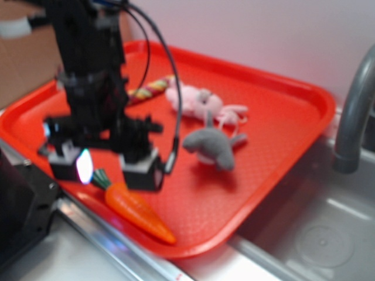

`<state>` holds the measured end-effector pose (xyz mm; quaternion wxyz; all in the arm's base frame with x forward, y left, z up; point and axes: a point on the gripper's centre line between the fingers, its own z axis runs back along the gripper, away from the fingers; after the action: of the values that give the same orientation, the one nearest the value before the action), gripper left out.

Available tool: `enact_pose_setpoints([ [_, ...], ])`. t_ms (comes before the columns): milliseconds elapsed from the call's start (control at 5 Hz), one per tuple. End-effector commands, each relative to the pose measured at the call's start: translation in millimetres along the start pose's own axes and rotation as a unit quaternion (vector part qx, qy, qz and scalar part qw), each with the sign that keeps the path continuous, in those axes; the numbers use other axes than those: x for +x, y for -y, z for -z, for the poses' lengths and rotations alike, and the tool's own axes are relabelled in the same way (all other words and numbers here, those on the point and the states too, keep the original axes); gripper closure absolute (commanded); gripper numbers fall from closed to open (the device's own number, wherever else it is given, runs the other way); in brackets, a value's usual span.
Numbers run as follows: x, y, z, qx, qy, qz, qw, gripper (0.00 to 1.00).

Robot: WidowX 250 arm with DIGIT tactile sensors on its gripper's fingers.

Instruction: Grab the carrot.

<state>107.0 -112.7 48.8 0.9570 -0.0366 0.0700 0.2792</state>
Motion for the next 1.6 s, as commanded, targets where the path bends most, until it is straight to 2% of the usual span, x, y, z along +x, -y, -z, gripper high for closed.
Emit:
enact_pose_setpoints([
  [0, 11, 23, 20, -0.005, -0.004, 0.010, 1.000, 0.00],
  [400, 20, 49, 39, 0.048, -0.031, 0.021, 0.998, 0.00],
  [600, 14, 52, 43, 0.062, -0.019, 0.032, 0.997, 0.38],
  [800, 9, 51, 39, 0.057, -0.010, 0.036, 0.998, 1.00],
  [1000, 10, 47, 29, 0.063, 0.007, 0.057, 0.996, 1.00],
  [1200, 24, 30, -4, 0.025, 0.092, 0.185, 0.978, 1.00],
  [1400, 64, 9, -64, 0.050, 0.140, 0.274, 0.950, 1.00],
])
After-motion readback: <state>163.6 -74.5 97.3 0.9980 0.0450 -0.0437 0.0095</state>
